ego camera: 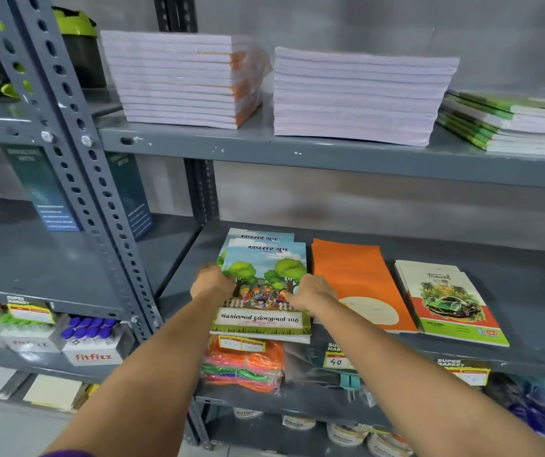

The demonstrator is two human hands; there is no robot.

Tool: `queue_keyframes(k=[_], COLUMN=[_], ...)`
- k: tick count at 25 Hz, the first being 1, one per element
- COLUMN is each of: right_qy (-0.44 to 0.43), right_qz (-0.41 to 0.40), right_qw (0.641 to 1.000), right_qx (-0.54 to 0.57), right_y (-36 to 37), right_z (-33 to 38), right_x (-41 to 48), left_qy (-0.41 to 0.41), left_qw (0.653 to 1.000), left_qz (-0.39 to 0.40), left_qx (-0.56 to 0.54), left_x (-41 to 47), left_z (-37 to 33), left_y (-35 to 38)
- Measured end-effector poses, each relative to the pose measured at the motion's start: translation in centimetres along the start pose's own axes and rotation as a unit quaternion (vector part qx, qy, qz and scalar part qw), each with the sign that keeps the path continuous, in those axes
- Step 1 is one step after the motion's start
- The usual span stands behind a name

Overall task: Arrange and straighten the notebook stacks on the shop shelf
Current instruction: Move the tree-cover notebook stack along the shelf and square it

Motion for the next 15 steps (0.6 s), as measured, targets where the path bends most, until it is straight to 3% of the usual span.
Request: queue_keyframes(k=[5, 8, 11, 15], right_qy=[0.014, 0.025, 0.043, 0.039], right_qz=[-0.009, -0.019, -0.006, -0.052], right_qw=[0.999, 0.999, 0.997, 0.994], right_qx=[-0.028, -0.001, 0.061, 0.092], right_y=[0.5, 0.7, 1.6, 1.8], right_z=[0.0, 0.3, 0.4, 1.2], right_x=[0.9, 1.6, 2.5, 3.2], left_qy=[-0.006, -0.031, -0.021, -0.012], left_qw=[0.999, 0.994, 0.991, 0.991], left_qz=[0.033, 0.082, 0.119, 0.128], left_qx=[-0.005, -0.063, -0.057, -0.046], left_x=[0.6, 1.5, 2.3, 3.2], left_z=[-0.2, 0.4, 0.6, 0.2], left_y=[0.8, 0.8, 1.1, 0.5])
Point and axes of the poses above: each hand's wrist, its own x-axis towards the middle knuckle, its own y-axis out of the palm, z = x × y, the point moved 8 cm from there along x, towards the middle knuckle, and after that the axes turned 14 degrees about x, right-handed, at the moved point
